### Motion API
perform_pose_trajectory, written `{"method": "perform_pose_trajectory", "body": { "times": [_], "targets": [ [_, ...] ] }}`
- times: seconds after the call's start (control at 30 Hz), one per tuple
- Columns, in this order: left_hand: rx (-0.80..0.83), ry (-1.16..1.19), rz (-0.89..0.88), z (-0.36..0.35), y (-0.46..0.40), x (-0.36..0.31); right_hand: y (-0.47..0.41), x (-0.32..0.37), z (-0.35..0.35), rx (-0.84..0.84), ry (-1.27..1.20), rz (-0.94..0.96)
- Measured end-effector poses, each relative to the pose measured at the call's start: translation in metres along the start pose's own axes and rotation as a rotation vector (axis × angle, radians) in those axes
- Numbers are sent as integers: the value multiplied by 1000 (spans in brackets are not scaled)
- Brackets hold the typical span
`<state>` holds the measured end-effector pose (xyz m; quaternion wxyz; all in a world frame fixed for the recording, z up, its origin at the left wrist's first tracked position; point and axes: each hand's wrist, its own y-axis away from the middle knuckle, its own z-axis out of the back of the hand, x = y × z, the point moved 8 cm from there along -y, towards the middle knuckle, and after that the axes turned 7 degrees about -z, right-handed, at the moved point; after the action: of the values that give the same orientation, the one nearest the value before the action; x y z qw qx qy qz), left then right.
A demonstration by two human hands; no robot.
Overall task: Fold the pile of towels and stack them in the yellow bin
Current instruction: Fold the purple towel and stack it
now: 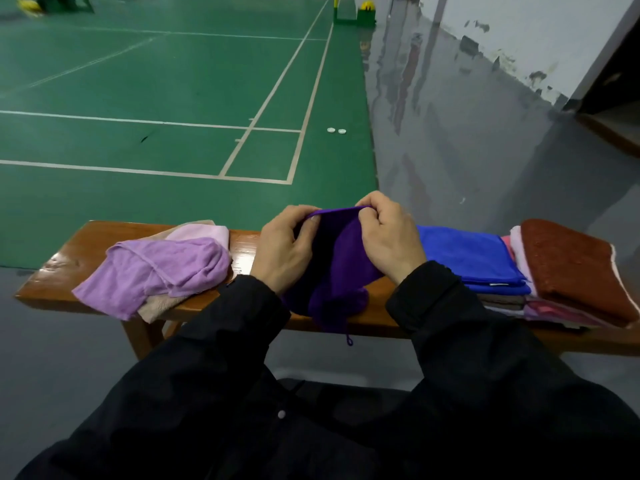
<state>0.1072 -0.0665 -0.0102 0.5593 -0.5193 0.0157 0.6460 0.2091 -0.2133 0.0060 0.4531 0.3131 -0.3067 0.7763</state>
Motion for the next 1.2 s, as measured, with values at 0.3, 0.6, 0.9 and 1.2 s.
{"method": "perform_pose_trajectory", "body": {
  "times": [0.3,0.6,0.9,1.2],
  "targets": [
    [0,-259,-149,27,-69,-2,-38,-2,-11,288,177,245],
    [142,-514,-186,60,-114,48,-104,-7,47,-83,402,252],
    [-76,-429,-270,66,-40,34,-55,-43,40,-3,16,104],
    [595,-351,-55,-19,139,147,60,-168,-73,555,665,6]
  ]
}}
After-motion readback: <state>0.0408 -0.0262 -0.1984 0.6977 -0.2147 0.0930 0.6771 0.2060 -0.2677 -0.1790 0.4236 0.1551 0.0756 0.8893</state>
